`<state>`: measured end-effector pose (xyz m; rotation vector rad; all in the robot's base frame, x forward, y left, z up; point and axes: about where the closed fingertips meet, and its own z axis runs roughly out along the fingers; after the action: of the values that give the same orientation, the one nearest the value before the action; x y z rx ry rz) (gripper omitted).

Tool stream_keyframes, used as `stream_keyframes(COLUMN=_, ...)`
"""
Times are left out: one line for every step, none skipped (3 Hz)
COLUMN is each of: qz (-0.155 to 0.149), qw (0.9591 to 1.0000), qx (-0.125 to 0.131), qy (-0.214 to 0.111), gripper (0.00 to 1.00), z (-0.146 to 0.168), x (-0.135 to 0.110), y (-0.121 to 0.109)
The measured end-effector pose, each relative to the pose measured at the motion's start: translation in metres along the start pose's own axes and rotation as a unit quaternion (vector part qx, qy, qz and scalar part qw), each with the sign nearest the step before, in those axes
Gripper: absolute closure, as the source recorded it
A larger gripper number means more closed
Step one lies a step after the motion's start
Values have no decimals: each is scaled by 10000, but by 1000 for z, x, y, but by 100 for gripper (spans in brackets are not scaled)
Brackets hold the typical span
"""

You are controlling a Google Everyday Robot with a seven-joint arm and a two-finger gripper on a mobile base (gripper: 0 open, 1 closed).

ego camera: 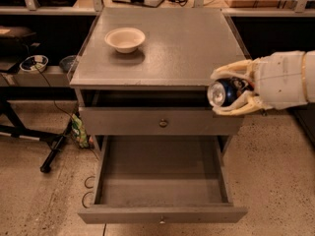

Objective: Place pepsi can into middle drawer

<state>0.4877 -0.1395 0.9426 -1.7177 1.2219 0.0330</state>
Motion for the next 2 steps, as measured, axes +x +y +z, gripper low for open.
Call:
stream_keyframes(qz=119, qw=9999, qx=-114, qy=25, gripper=100, z=13, x=1, y=19)
stream_keyframes(qz=242, qw=9992, qx=-297, qy=-132, gripper=100, z=28, x=-4, y=38)
